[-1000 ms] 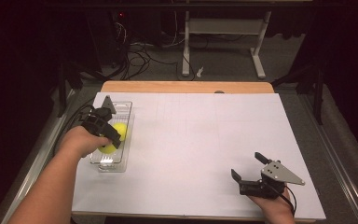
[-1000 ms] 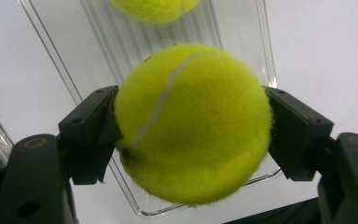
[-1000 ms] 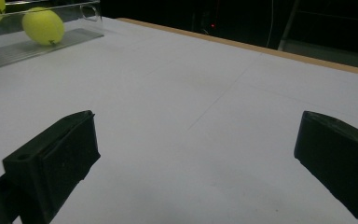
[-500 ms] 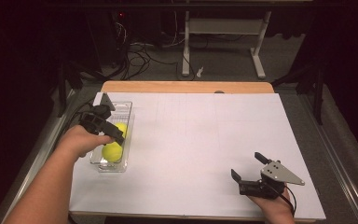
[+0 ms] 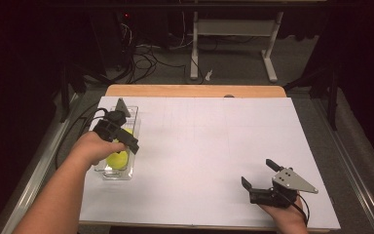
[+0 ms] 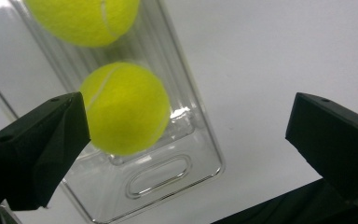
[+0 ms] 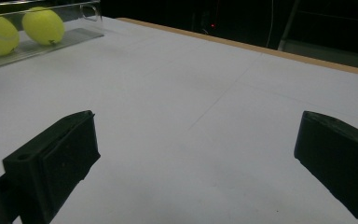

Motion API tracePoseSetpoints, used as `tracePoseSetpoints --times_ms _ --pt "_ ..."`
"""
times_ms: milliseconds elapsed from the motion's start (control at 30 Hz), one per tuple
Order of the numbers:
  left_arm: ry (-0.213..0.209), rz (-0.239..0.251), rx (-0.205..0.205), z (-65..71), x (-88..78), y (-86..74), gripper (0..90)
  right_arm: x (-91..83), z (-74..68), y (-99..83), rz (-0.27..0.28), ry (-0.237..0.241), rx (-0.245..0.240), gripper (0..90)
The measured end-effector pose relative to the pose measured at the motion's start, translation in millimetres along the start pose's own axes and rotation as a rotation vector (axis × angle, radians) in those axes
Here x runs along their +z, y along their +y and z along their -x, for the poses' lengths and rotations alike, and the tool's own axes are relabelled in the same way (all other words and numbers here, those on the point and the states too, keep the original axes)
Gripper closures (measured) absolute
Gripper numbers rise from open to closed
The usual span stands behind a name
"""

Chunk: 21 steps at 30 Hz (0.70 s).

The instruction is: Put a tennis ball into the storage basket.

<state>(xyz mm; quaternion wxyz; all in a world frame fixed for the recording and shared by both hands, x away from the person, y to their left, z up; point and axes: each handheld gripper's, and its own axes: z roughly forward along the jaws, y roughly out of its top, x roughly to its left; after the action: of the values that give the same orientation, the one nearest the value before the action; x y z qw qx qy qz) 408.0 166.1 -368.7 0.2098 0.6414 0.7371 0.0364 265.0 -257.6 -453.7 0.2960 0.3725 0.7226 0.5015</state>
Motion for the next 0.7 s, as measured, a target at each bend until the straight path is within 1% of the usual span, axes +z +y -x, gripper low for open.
tracePoseSetpoints --times_ms 200,333,467,600,700 --pt "-0.020 0.003 0.026 21.1 1.3 -3.4 0.8 -0.4 -0.1 0.1 0.003 0.000 0.003 0.3" --pt "-0.036 0.000 0.043 32.3 4.5 -6.1 0.8 -0.5 0.1 0.2 0.002 0.000 0.002 0.3" --pt "-0.053 0.000 0.052 43.6 7.8 -9.0 0.8 -0.4 0.7 0.0 0.002 0.001 0.002 0.3" --pt "-0.075 0.000 0.074 56.2 9.0 -13.4 0.8 -0.4 0.8 -0.2 0.000 0.000 0.004 0.3" --pt "-0.080 -0.002 0.090 63.7 10.4 -17.1 0.8 -0.6 0.4 0.0 0.004 0.000 0.007 0.3"
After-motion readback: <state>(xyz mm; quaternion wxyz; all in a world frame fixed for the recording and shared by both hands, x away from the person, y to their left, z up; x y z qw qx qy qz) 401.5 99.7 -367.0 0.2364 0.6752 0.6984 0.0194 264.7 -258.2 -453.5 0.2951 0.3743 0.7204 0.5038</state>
